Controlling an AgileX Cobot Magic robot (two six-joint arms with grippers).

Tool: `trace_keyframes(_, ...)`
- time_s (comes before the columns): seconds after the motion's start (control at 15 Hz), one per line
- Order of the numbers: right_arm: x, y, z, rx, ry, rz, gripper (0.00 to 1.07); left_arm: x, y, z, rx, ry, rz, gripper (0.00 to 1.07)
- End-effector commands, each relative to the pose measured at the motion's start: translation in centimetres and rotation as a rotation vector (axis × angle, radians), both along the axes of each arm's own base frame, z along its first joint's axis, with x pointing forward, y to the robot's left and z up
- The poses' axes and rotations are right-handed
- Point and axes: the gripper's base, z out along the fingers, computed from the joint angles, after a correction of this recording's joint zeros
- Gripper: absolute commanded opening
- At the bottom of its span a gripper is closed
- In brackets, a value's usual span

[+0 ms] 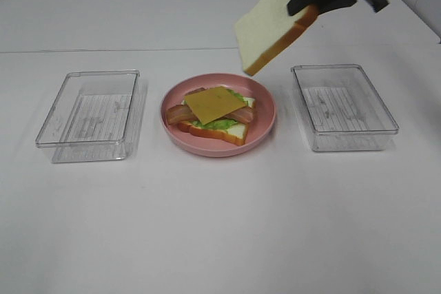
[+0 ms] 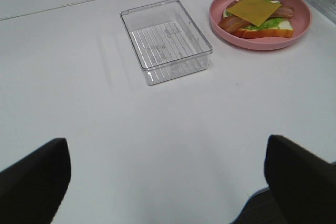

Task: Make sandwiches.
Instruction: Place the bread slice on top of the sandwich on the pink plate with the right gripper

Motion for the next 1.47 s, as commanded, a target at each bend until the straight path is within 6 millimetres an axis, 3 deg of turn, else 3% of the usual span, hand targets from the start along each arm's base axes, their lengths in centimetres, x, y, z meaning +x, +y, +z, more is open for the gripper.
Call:
trace_keyframes(0.07, -0.4, 2.5, -1.5, 0.053, -0.025, -0.018, 0.00, -0.3, 0.1, 0.0, -0.011, -0.027, 0.006, 0.95)
trace_keyframes(0.4, -0.4, 7.6, -5.5, 0.219, 0.026, -0.030, 0.00, -0.3, 0.1, 0.0, -0.011, -0.027, 0.006, 0.95)
trace_keyframes(0.47, 0.2, 8.7, -7.4, 0.233, 0.023, -0.059, 0.00, -0.3, 0.1, 0.0, -0.011, -0.027, 0.006, 0.95)
trace_keyframes(0.8, 1.3, 8.7, -11.8, 0.221, 0.142, -0.163, 0.00, -0.3, 0.1, 0.0, -0.011, -0.027, 0.006, 0.95)
trace_keyframes(1.47, 0.9, 7.9, -12.9, 0.094, 0.199, -0.181, 0.00, -0.3, 0.1, 0.0, -0.011, -0.027, 0.006, 0.95)
